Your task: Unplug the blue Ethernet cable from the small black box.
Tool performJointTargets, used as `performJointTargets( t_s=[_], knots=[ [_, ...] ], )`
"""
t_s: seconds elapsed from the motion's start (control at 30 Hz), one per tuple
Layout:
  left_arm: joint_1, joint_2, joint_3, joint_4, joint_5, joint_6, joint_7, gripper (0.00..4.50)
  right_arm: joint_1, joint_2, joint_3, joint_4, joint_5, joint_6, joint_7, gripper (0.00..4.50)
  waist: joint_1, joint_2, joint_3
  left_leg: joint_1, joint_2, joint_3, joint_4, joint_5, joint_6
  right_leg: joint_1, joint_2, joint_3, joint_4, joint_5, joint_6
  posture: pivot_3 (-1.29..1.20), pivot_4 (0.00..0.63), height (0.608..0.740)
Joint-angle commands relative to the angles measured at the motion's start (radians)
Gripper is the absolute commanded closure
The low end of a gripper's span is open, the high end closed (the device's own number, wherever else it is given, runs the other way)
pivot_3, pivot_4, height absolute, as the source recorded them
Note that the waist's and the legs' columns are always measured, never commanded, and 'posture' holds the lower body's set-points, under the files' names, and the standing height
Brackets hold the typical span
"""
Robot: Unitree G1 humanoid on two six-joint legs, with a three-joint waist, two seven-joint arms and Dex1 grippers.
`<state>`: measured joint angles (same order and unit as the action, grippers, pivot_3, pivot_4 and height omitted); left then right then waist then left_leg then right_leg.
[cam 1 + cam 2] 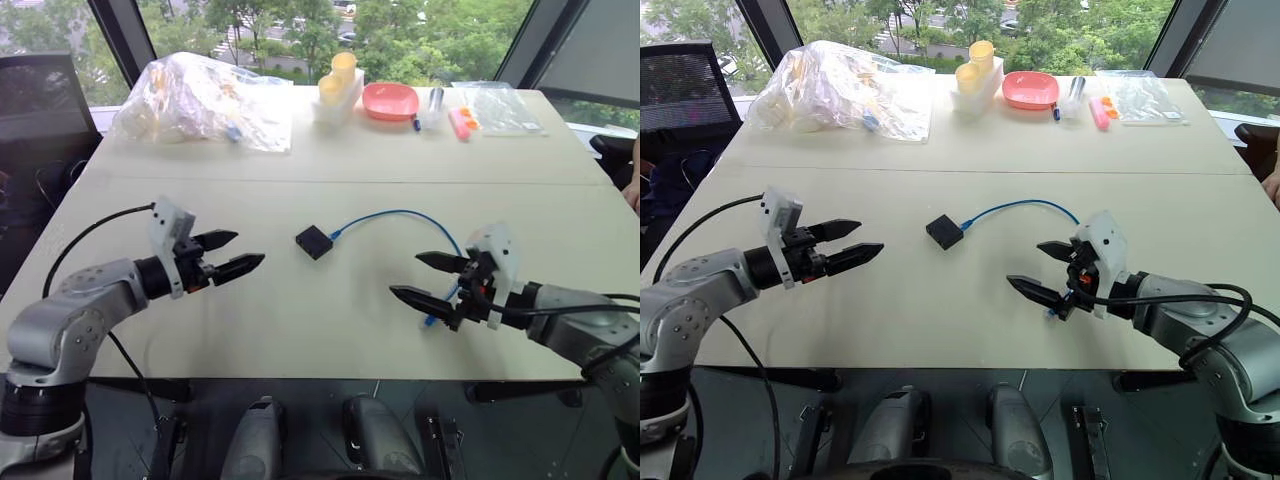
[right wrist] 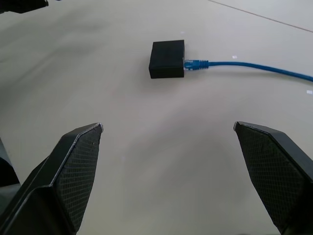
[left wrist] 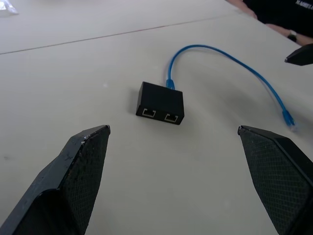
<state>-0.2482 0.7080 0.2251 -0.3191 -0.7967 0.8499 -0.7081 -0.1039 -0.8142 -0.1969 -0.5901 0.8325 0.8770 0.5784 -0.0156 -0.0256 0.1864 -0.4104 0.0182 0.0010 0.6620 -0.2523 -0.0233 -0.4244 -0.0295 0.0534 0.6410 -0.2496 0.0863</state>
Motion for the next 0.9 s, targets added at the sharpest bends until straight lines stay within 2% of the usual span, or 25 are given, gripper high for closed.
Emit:
performJointTargets(
  t_s=[0.03, 0.13, 0.37, 0.8, 0.87, 0.9],
  knots=[
    [-0.011, 0.005, 0.039, -0.001, -0.041, 0.008, -0.025, 0.15, -0.017, 0.0, -0.004, -0.012, -0.004, -0.006, 0.005, 0.0, 0.001, 0.0, 0.0, 0.0, 0.0, 0.0, 0.0, 0.0, 0.0, 0.0, 0.0, 0.0, 0.0, 0.0, 0.0, 0.0, 0.15, 0.735],
    [-0.039, 0.007, 0.028, 0.006, -0.056, 0.031, -0.019, 0.15, -0.024, 0.001, 0.006, -0.005, -0.02, -0.011, 0.004, 0.0, 0.003, 0.0, 0.0, 0.0, 0.0, 0.0, 0.0, 0.0, 0.0, 0.0, 0.0, 0.0, 0.0, 0.0, 0.0, 0.0, 0.15, 0.735],
    [-0.051, 0.037, -0.026, 0.042, 0.016, -0.003, -0.067, 0.15, -0.039, -0.002, 0.02, 0.004, -0.062, -0.026, 0.017, 0.0, 0.0, 0.0, 0.0, 0.0, 0.0, 0.0, 0.0, 0.0, 0.0, 0.0, 0.0, 0.0, 0.0, 0.0, 0.0, 0.0, 0.15, 0.735],
    [-0.074, 0.026, -0.056, 0.076, 0.071, -0.036, -0.098, 0.15, -0.1, 0.019, 0.05, 0.038, -0.117, -0.045, 0.033, 0.0, 0.001, 0.0, 0.0, 0.0, 0.0, 0.0, 0.0, 0.0, 0.0, 0.0, 0.0, 0.0, 0.0, 0.0, 0.0, 0.0, 0.15, 0.735],
    [-0.084, 0.034, -0.067, 0.082, 0.084, -0.044, -0.114, 0.15, -0.146, 0.017, 0.099, 0.07, -0.166, -0.08, 0.053, 0.0, 0.001, 0.0, 0.0, 0.0, 0.0, 0.0, 0.0, 0.0, 0.0, 0.0, 0.0, 0.0, 0.0, 0.0, 0.0, 0.0, 0.15, 0.735],
    [-0.09, 0.058, -0.094, 0.093, 0.12, -0.068, -0.142, 0.15, -0.197, 0.018, 0.163, 0.116, -0.24, -0.13, 0.062, 0.0, -0.003, 0.0, 0.0, 0.0, 0.0, 0.0, 0.0, 0.0, 0.0, 0.0, 0.0, 0.0, 0.0, 0.0, 0.0, 0.0, 0.15, 0.735]
  ],
)
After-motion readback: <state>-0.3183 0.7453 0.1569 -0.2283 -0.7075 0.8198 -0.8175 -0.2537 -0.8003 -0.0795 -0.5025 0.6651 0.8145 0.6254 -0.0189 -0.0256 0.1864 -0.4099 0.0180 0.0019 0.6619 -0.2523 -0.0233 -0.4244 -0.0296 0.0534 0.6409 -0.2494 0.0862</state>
